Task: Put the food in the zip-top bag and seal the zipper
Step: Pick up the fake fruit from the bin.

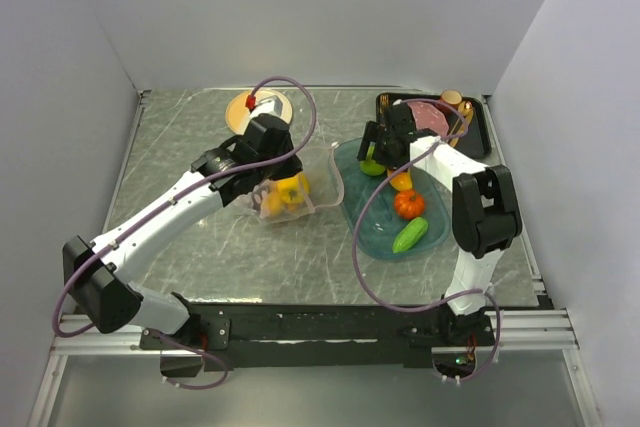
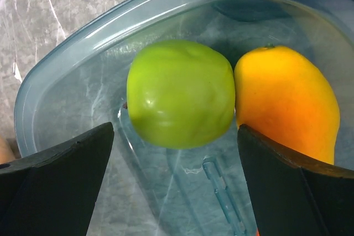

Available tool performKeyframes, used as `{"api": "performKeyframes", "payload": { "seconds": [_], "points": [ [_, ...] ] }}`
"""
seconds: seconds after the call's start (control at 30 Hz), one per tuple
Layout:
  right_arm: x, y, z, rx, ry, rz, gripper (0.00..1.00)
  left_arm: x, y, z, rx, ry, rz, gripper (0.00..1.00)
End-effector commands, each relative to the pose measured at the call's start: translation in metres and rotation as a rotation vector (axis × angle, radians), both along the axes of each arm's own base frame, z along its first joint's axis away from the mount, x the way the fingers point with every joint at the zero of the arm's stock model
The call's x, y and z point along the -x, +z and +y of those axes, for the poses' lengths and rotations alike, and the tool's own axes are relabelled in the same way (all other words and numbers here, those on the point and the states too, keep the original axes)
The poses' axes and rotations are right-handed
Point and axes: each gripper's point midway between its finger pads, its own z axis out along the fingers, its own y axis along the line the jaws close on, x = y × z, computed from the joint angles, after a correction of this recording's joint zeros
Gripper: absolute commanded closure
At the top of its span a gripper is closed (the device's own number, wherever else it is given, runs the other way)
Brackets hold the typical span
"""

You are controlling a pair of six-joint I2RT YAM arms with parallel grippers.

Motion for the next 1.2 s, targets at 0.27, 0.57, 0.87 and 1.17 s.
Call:
{"api": "performKeyframes", "payload": {
  "seconds": [0.27, 0.57, 0.87, 1.17],
  "points": [
    [-0.013, -0.008, -0.001, 0.026, 0.007, 0.004, 0.13, 0.003, 0.024, -0.001, 0.054, -0.012, -0.062, 0.99],
    [-0.011, -0.012, 0.001, 0.019, 0.031, 0.011, 0.25, 0.004, 0.022, 0.000, 0.058, -0.010, -0.054, 0.99],
    [-0.012, -0.008, 0.007, -0.003, 0.055, 0.001, 0.61, 0.005, 0.022, 0.000, 0.060, -0.010, -0.057, 0.99],
    [-0.010, 0.000, 0.011, -0.030, 0.073, -0.022, 0.74, 0.005, 0.022, 0.000, 0.058, -0.012, -0.056, 0.99]
  ]
}}
